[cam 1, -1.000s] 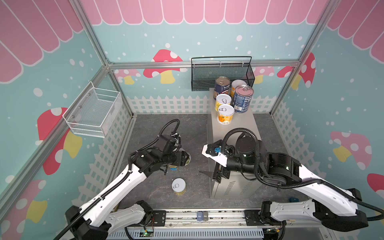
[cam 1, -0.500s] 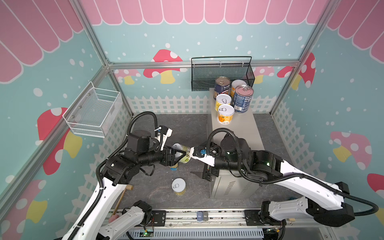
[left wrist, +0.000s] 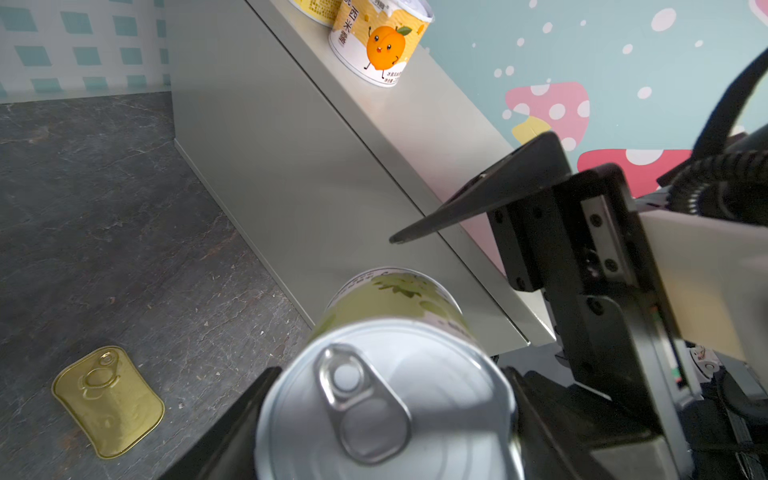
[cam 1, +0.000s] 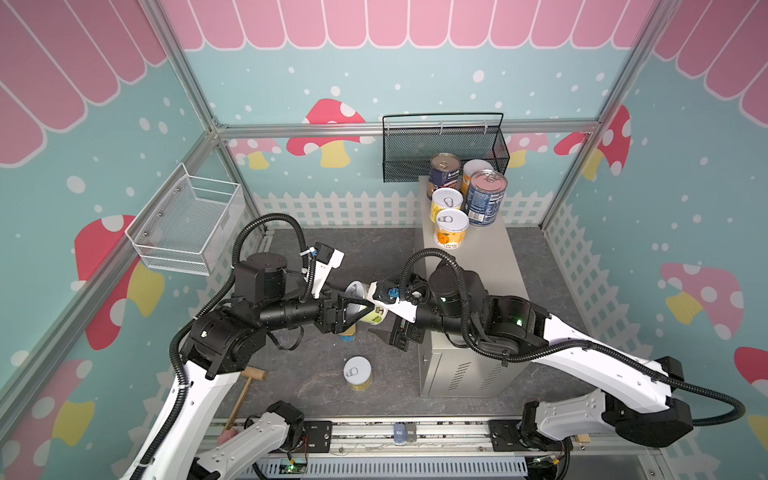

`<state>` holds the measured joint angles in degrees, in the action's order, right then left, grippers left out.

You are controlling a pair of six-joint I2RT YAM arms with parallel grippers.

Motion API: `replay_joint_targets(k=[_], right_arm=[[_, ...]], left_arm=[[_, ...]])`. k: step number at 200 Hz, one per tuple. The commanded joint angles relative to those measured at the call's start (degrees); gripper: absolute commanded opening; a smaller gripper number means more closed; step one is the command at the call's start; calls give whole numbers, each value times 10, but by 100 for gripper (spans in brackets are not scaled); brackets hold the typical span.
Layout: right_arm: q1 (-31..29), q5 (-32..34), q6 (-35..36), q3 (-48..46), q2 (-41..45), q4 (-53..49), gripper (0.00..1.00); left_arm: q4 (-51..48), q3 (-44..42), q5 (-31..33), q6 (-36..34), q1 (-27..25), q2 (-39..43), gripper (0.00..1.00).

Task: Place and organize the canned foods onto the counter
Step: 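Lift the green can toward the right gripper while right gripper reaches in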

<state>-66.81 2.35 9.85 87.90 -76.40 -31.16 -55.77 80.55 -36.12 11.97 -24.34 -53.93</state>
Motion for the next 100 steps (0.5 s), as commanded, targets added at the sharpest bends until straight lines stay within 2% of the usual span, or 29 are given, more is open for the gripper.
replay_joint_targets(k=[1, 50, 100], right_arm=[[-2, 10, 4, 16, -16, 18, 99], [-2, 4, 13, 23, -23, 17, 94], [-1, -1, 16, 24, -23, 16, 70]], left_arm=[[12, 30, -44, -17, 4, -1, 30], [3, 50, -58, -25, 4, -16, 30], [1, 49, -62, -24, 4, -19, 31]])
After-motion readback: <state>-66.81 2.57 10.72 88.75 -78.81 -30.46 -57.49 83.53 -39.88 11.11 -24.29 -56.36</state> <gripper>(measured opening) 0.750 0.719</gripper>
